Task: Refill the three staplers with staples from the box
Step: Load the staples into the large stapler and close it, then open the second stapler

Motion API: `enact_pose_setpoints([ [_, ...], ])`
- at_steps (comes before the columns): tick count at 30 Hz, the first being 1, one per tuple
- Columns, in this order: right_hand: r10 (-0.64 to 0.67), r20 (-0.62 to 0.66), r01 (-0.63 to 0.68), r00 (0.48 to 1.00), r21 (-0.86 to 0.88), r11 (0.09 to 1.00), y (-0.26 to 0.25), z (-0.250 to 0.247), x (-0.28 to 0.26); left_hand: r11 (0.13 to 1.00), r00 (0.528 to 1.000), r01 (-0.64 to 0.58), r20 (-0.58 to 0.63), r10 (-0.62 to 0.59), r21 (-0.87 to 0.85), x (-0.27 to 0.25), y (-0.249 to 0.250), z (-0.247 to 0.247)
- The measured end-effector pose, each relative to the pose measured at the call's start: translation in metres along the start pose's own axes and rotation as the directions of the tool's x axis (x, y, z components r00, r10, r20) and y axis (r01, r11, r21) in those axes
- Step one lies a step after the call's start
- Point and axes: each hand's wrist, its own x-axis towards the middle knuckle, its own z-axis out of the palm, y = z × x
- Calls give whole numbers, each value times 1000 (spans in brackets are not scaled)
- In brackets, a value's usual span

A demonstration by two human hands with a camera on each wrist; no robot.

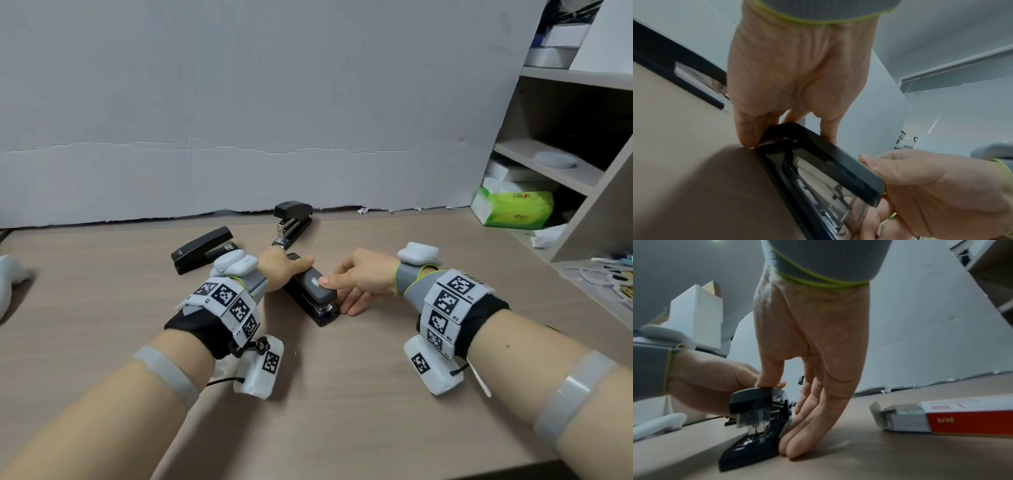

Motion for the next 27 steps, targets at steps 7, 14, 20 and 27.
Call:
enact_pose_setpoints([
  [7, -54, -115, 58, 992, 25, 998, -5, 1, -6, 983, 1000, 3, 24, 2, -185, -3, -7, -7],
  [14, -43, -147, 3, 988, -262, 965, -30, 15, -1, 884, 965, 259, 146, -219, -390, -8, -8, -16],
  [20, -149, -290, -36, 945, -547, 836, -45, 20, 5, 853, 984, 172, 133, -121, -493, -2, -10, -14],
  [27, -121, -515, -154, 849, -459, 875, -37, -21, 22, 901, 995, -28, -99, -17, -433, 32, -12, -29],
])
